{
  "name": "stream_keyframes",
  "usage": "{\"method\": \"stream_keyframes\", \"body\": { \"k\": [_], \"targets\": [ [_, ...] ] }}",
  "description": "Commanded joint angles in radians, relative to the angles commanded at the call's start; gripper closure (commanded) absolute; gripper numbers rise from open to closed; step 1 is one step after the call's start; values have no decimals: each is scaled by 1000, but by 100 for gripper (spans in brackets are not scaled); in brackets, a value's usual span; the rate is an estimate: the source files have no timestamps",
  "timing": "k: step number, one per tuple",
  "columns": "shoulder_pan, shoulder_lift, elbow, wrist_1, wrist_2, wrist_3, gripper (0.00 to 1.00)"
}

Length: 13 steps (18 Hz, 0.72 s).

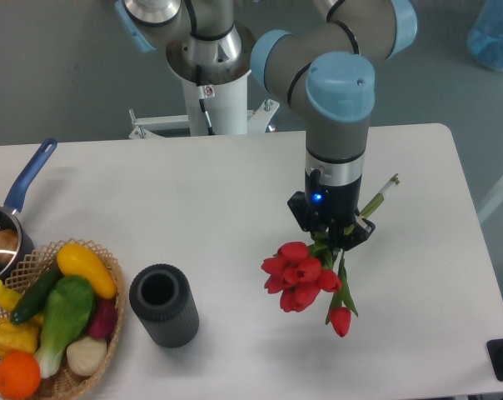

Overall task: Insert the flowers into the vase
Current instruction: 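Lift the held red tulip bunch with the gripper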

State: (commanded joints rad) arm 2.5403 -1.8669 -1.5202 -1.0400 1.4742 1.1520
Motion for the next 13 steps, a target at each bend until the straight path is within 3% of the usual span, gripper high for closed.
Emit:
{"method": "stream_keyframes", "body": {
  "k": [7,10,13],
  "targets": [
    [9,28,0,8,-66,-2,91],
    [29,46,0,20,-205,-14,92],
    [29,51,-11,87,-328,-89,92]
  ]
}}
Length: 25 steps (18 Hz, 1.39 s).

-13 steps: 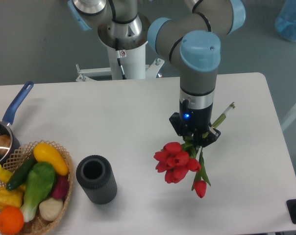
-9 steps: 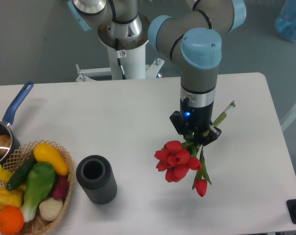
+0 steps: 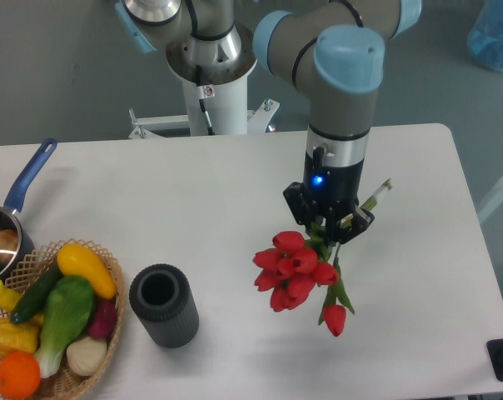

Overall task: Insert the flowers into the vase
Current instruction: 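Lift the held red tulip bunch with the gripper, then carry the tulips over the dark grey vase, tilting stems downward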

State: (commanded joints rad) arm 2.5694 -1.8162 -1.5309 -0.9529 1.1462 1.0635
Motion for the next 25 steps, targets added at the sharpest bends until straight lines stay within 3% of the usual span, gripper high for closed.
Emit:
{"method": "stream_keyframes", "body": {
  "k": [3,6,9,12,15,20,25],
  "targets": [
    [-9,-2,0,95,-95,-83,89],
    [-12,-5,-2,103,-300,-170,93],
    [-17,-5,2,105,-377,-189,92],
    [-11,-9,3,106,-523,-269,92],
    [-17,-11,3,111,-578,-272,92],
    [-6,-17,-2,114,-778,-272,92],
    [21,-86,6,164,-1003,-261,92]
  ]
}}
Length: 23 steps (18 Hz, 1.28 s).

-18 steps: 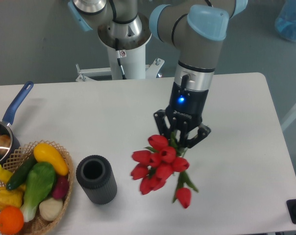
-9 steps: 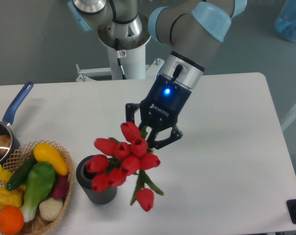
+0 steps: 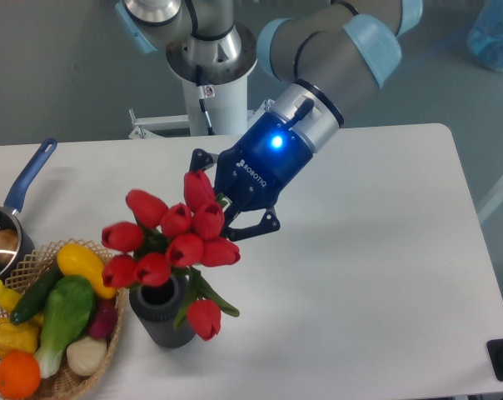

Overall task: Insert the flowers into the vase
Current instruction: 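Carry the tulips over the dark grey vase, tilting stems downward, then lower the tulip stems into the vase opening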

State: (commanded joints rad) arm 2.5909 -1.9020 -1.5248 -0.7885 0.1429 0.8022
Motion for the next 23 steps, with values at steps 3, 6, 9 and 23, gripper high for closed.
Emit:
{"method": "stream_keyframes", "body": {
  "k": [3,6,9,23],
  "targets": [
    [-6,-23,-2,3,-12,61,92],
    [-8,-26,-8,3,-49,64,92],
    [-15,-26,-8,3,-49,64,92],
    [-41,-65,-2,8,-40,80,92]
  ]
}}
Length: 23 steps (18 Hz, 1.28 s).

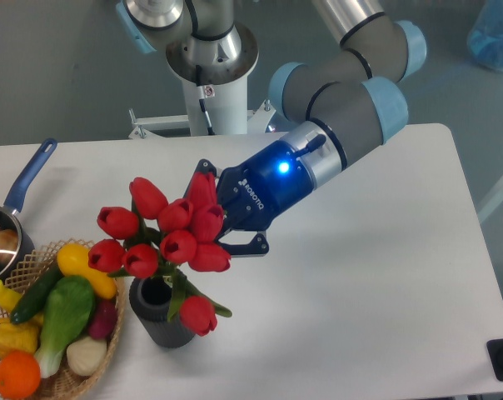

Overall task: Insert the flowers into the vase
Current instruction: 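Lower the tulip stems into the vase opening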

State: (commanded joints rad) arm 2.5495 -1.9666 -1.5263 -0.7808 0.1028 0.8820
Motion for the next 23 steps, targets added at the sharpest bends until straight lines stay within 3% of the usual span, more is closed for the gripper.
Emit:
{"method": "stream_keyframes", "body": {
  "k": [23],
  "targets": [
    [-15,-18,14,0,6,3,92]
  ]
}}
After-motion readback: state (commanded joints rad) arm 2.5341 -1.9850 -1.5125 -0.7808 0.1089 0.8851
